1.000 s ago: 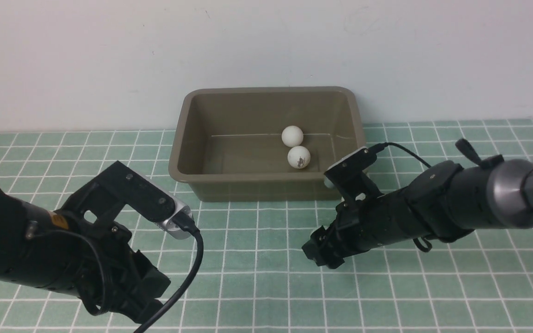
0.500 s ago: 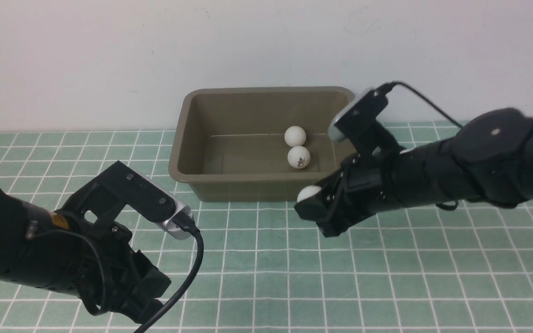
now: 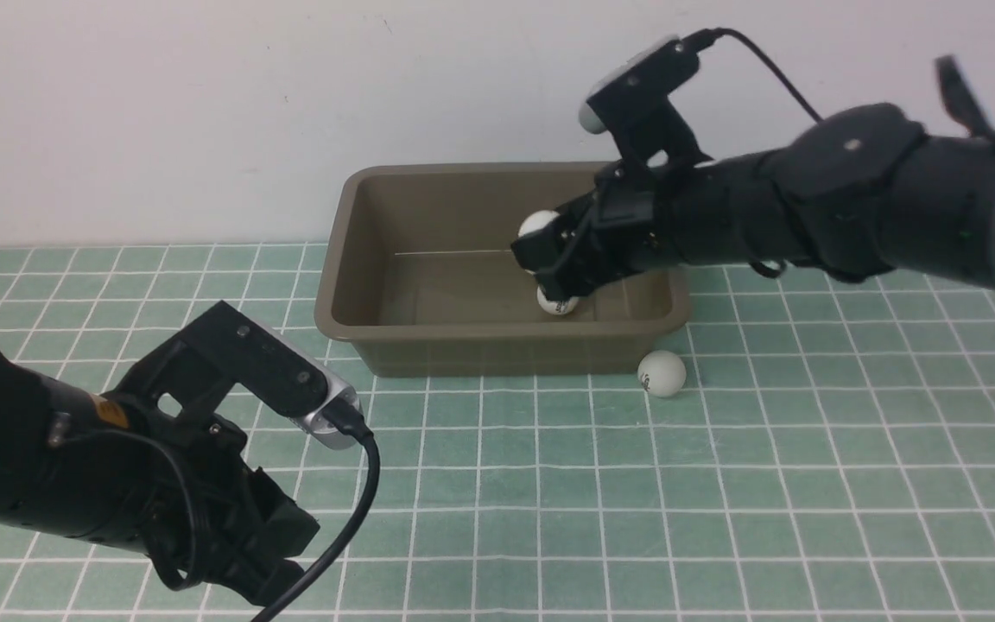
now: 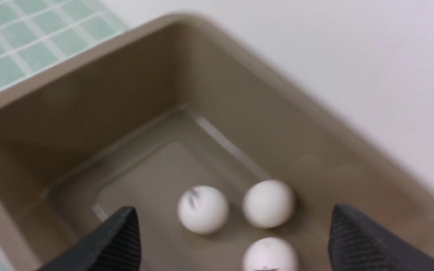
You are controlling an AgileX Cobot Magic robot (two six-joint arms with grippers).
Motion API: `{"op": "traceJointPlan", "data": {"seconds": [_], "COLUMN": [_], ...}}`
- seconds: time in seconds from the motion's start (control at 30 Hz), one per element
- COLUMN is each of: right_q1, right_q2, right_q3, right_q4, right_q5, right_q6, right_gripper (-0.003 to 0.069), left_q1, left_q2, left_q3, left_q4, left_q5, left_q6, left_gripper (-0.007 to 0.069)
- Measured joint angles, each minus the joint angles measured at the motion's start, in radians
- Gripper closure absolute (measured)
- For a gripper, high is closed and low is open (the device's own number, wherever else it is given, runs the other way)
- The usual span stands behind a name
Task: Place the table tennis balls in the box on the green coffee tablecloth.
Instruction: 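Release the ping pong ball into the bin and lift the gripper away, then reach for and grasp a ping pong ball on the table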
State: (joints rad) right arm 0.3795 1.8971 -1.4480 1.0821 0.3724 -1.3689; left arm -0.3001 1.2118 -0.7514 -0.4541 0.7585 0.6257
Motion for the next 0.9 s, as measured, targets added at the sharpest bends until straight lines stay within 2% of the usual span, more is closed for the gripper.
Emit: {"op": "traceJointPlan", "data": {"seconds": [0.23, 0.57, 0.73, 0.83, 0.9], "right_q1": [-0.142, -0.301, -0.312, -0.309, -0.297], "right_q2": [-0.152, -0.244, -0.241, -0.222, -0.195], "right_q3": [0.0, 0.001, 0.052, 0.118, 0.188], "right_q4": [-0.192, -0.536, -0.588, -0.579, -0.529], "right_q5": [0.128, 0.405, 0.446, 0.455, 0.452], "right_q6": [0.131, 0.316, 0.278, 0.177, 0.081], "right_gripper": [0.0114, 0.0121, 0.0122, 0.0122, 0.0122], "left_q1": [0.0, 0.0, 0.0, 0.0, 0.0], "left_q2": [0.0, 0.0, 0.0, 0.0, 0.0], "left_q3": [0.0, 0.0, 0.0, 0.0, 0.0], "left_q4": [-0.003, -0.018, -0.019, -0.019, -0.02], "left_q5": [0.0, -0.011, -0.027, -0.033, -0.033], "left_q6": [0.0, 0.0, 0.014, 0.042, 0.054], "left_gripper": [0.0482, 0.0482, 0.0482, 0.0482, 0.0482]}}
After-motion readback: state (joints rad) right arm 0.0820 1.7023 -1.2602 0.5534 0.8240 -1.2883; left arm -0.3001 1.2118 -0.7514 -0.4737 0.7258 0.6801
